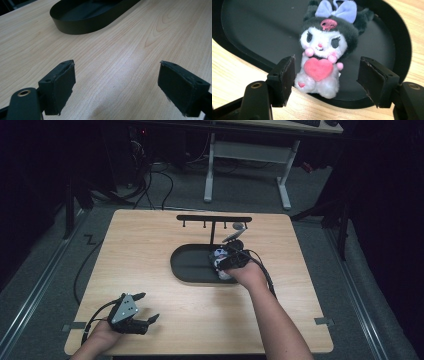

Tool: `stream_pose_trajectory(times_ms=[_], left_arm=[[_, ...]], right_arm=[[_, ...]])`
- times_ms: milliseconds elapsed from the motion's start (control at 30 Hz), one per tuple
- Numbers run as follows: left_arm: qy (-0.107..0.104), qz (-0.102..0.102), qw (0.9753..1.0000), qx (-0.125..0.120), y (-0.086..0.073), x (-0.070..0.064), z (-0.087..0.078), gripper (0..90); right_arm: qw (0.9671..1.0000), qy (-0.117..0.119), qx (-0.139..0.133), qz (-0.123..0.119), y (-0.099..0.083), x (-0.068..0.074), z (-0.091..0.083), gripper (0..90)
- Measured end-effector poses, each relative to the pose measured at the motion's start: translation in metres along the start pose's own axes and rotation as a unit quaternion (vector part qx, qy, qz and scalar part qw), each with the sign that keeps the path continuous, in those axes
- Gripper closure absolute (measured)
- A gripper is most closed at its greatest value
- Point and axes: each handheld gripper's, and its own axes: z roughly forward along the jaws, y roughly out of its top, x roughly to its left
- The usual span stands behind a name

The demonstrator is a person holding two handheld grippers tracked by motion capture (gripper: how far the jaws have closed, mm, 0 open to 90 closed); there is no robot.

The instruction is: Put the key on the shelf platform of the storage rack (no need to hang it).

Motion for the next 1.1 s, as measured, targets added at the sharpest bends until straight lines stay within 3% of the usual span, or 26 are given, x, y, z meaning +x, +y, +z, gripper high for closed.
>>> stream_pose_trajectory(times_ms=[533,733,1100], left_arm=[[-0.001,0.001,1.0000,0.001,0.000,0.000,0.001,15.5],[-0.001,0.004,1.0000,0.004,0.001,0.000,0.001,15.5],[0.000,0.006,1.0000,0.006,0.001,-0.001,0.001,15.5]], right_arm=[[0.9999,-0.003,-0.004,-0.015,-0.007,0.004,-0.003,31.5],[0.9992,-0.012,-0.016,-0.035,-0.018,0.005,-0.007,31.6],[0.9981,-0.006,-0.051,-0.034,-0.049,-0.002,-0.018,31.7]])
